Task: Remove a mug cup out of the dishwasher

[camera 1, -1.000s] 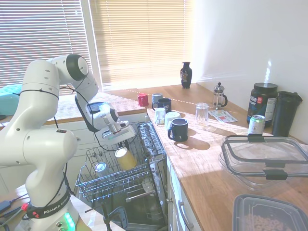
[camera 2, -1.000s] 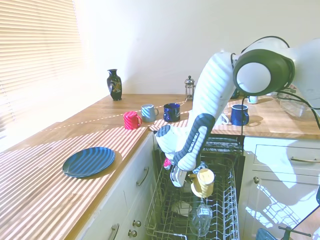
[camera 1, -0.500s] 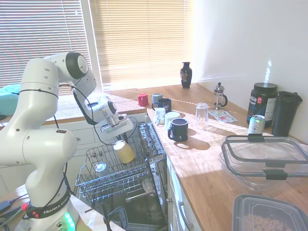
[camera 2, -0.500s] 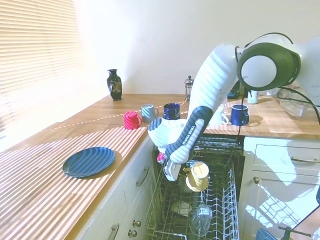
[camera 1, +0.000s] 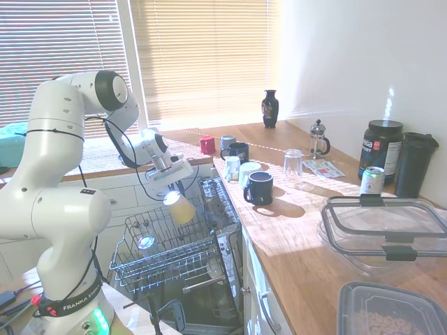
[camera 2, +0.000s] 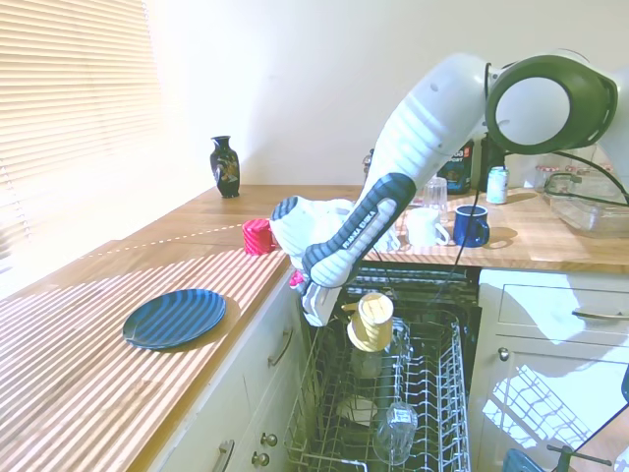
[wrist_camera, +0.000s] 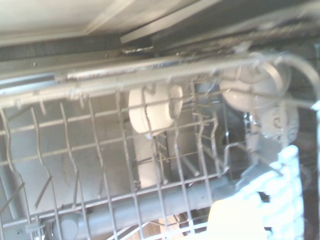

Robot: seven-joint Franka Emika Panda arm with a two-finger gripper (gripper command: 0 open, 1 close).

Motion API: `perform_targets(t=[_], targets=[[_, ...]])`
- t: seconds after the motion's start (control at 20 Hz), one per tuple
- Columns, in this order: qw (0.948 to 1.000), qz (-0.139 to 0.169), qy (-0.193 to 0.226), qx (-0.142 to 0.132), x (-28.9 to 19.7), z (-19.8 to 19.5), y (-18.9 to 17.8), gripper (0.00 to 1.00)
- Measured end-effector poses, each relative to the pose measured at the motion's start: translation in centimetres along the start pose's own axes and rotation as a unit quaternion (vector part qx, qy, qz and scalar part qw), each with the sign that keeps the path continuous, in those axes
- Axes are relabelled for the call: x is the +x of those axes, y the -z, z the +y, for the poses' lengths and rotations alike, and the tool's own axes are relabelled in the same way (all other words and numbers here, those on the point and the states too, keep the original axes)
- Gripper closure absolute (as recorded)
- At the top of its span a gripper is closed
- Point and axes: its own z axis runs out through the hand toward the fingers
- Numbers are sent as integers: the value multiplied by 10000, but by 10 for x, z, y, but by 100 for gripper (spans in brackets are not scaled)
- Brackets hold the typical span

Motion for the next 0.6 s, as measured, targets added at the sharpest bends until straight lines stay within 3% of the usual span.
perform_targets(t=[0.6], targets=[[9992, 52, -390, 65, 75, 32, 80, 100]])
